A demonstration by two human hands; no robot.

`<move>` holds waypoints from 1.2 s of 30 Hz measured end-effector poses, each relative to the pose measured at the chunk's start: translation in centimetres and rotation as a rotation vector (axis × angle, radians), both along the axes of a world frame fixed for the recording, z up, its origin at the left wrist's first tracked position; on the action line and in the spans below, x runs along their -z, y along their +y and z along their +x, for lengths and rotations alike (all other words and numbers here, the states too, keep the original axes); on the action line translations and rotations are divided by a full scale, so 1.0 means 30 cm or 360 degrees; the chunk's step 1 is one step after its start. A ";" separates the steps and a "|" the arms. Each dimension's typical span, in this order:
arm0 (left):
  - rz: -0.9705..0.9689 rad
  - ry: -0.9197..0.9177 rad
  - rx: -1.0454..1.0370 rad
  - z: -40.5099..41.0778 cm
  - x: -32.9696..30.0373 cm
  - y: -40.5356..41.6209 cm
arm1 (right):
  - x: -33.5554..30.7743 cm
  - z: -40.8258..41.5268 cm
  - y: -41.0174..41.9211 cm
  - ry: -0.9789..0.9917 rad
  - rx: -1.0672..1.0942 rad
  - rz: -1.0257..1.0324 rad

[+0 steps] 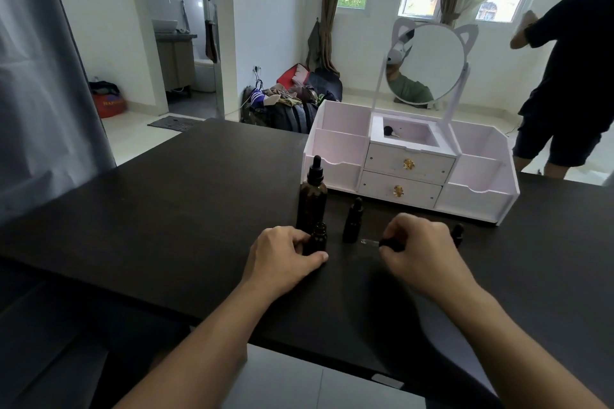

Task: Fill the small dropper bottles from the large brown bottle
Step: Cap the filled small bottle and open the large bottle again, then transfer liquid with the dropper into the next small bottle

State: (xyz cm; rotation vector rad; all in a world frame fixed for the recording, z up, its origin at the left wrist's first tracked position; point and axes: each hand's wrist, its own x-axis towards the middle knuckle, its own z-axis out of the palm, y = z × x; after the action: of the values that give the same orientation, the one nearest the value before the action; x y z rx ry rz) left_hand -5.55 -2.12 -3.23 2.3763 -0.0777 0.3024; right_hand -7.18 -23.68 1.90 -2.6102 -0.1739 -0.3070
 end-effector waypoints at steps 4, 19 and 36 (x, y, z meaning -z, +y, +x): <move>-0.0001 0.0011 0.0005 -0.001 -0.002 -0.001 | 0.074 0.013 0.002 -0.0096 0.0130 -0.0009; -0.0066 0.0000 -0.0006 0.001 -0.005 -0.003 | 0.143 0.055 0.000 -0.0213 0.0020 0.0027; -0.0112 0.0121 0.0000 0.004 -0.002 0.003 | -0.104 0.196 0.221 -0.0513 -0.0292 0.0525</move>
State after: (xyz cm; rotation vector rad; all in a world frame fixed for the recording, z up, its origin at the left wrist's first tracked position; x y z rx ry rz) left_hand -5.43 -2.03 -3.18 2.3152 -0.0307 0.2111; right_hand -1.31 -17.04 5.02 -2.1883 -0.4318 -0.6327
